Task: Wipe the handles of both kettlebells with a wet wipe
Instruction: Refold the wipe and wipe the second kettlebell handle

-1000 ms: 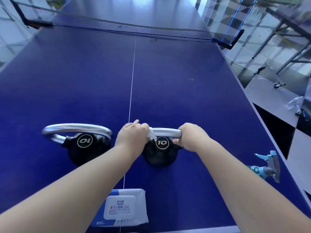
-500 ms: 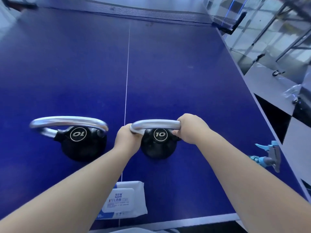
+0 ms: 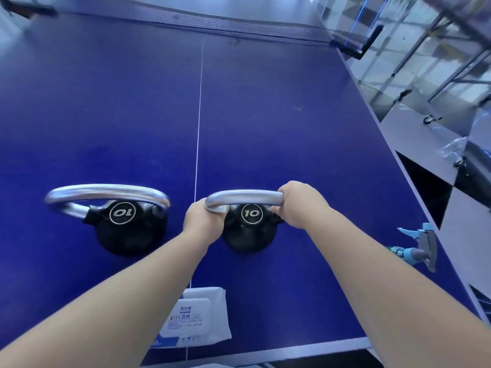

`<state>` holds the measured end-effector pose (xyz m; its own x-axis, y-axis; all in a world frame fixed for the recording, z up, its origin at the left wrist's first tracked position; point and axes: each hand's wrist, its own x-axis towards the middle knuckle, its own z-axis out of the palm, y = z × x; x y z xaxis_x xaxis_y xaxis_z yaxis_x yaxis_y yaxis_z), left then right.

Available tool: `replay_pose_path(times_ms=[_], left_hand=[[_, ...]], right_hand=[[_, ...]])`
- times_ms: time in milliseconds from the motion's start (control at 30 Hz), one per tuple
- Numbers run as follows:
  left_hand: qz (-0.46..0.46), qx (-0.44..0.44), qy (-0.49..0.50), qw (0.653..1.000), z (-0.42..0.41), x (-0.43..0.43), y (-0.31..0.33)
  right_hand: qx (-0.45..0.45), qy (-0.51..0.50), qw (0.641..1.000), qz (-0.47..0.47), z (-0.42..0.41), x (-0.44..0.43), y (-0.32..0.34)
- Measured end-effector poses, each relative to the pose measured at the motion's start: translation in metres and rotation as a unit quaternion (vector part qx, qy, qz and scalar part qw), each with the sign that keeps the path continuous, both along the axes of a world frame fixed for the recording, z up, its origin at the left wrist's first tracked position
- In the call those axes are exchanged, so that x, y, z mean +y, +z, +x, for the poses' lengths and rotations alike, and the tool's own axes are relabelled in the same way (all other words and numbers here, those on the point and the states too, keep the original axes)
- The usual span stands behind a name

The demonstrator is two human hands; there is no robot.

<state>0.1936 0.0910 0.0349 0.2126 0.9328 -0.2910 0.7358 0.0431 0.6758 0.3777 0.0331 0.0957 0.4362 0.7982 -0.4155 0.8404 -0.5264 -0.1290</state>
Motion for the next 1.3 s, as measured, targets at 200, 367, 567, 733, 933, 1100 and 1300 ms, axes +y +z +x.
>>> replay_pose_path(times_ms=[200,367,567,733,933,1100,1300], left_hand=[[0.029,0.001,-0.019,0.999,-0.007,0.005,0.007],[0.122,0.163,-0.135,0.970,-0.013,0.009,0.021],[0.222,0.275,-0.208,0.912,-0.007,0.006,0.044],[0.245,0.326,-0.249,0.878,0.007,0.001,0.050],[0.262,0.303,-0.272,0.875,0.026,-0.009,0.063],[0.270,0.303,-0.300,0.863,0.043,-0.016,0.069],[0.281,0.317,-0.324,0.846,0.059,-0.022,0.072]], right_hand=[[0.005,-0.009,1.000,0.004,-0.001,0.001,0.002],[-0.002,-0.010,1.000,0.009,-0.001,-0.001,0.000],[-0.010,-0.014,1.000,0.021,0.000,-0.001,-0.003],[-0.011,-0.008,1.000,0.020,0.001,0.000,-0.006],[-0.007,-0.006,1.000,0.006,0.001,0.003,-0.003],[-0.013,-0.010,1.000,0.006,0.000,0.003,-0.002],[-0.020,-0.028,0.999,-0.017,-0.002,0.003,-0.001]])
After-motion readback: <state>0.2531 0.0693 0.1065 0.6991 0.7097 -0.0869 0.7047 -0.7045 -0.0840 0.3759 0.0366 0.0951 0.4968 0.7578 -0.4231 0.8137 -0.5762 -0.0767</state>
